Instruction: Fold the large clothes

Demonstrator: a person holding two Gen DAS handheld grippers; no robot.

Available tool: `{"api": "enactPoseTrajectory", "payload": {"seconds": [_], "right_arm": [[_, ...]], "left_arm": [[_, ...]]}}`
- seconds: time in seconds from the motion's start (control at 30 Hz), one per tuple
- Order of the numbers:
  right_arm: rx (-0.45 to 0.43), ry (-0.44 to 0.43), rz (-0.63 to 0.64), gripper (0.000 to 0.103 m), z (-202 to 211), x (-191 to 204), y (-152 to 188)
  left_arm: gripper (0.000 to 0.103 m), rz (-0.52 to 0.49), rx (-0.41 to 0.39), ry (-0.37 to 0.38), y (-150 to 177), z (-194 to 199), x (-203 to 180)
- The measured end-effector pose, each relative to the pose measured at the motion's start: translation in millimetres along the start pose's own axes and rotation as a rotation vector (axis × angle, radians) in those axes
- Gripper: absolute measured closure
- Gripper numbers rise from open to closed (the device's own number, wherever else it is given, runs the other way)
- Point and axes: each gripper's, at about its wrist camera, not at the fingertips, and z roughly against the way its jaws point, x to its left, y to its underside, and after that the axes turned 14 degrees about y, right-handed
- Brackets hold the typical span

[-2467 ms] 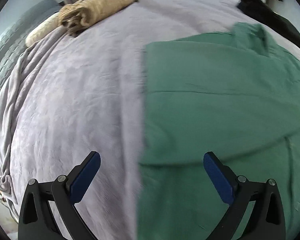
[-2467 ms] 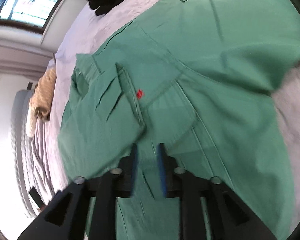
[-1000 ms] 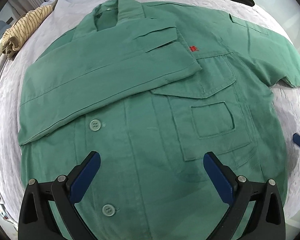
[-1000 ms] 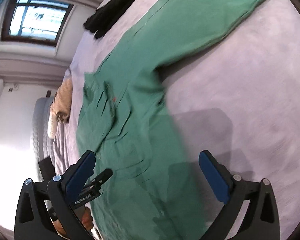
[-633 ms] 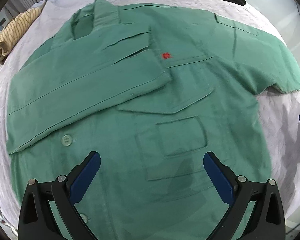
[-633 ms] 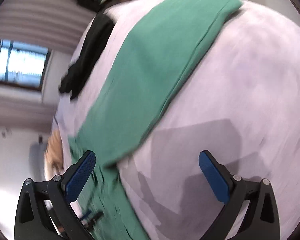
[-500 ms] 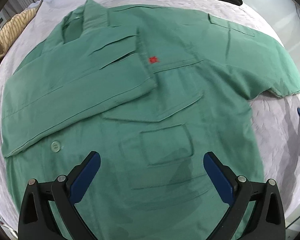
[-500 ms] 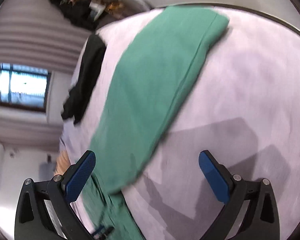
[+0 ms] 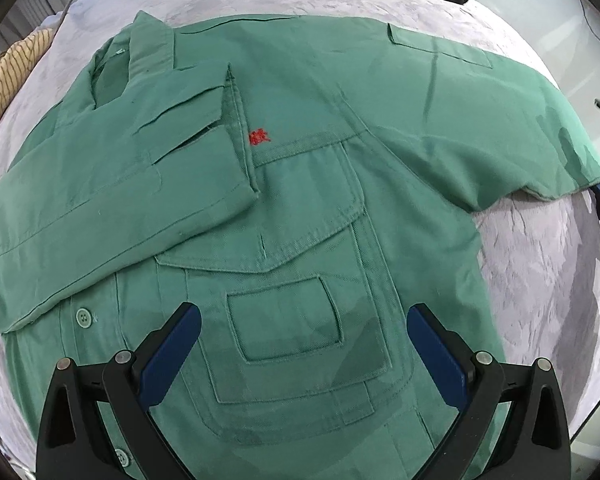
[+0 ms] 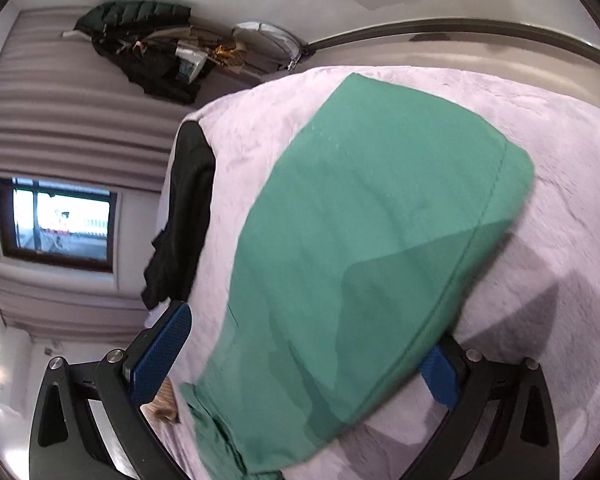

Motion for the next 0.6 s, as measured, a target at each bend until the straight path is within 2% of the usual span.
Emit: {"api": "enactPoseTrajectory", "payload": {"seconds": [0.03, 0.07, 0.1, 0.13, 0.2, 0.3, 0.47, 0.6], "right_arm": [[0.012, 0.008, -0.022, 0.030, -3, -2, -2], [0.027, 0.016, -0.044, 0.060, -6, -6, -2], [0.044, 0.040, -0.084, 0.084, -11, -12, -3], [0.049, 0.057, -0.108, 0.093, -14, -15, -3], [0.048, 0.050, -0.155, 0.097, -17, -22, -2], [0.019, 0.048, -0.118, 0.099, -13, -9, 1], [-0.007, 0.005, 0.079, 0.099, 3, 47, 19], [0.012, -0.046, 0.246, 0.099, 5, 108, 51]], "left_arm": [[0.000, 0.006, -0.002, 0.002, -4, 2, 9], [0.000, 0.010, -0.005, 0.005, -4, 6, 13], [0.000, 0.015, -0.008, 0.009, -3, 12, 20], [0.000, 0.018, -0.009, 0.011, -3, 16, 26], [0.000, 0.024, -0.010, 0.009, -6, 17, 38], [0.000, 0.045, -0.027, 0.008, -7, 25, 54], [0.000, 0.088, -0.060, -0.001, -9, 32, 89], [0.000, 0.129, -0.083, -0.008, -4, 43, 121]]}}
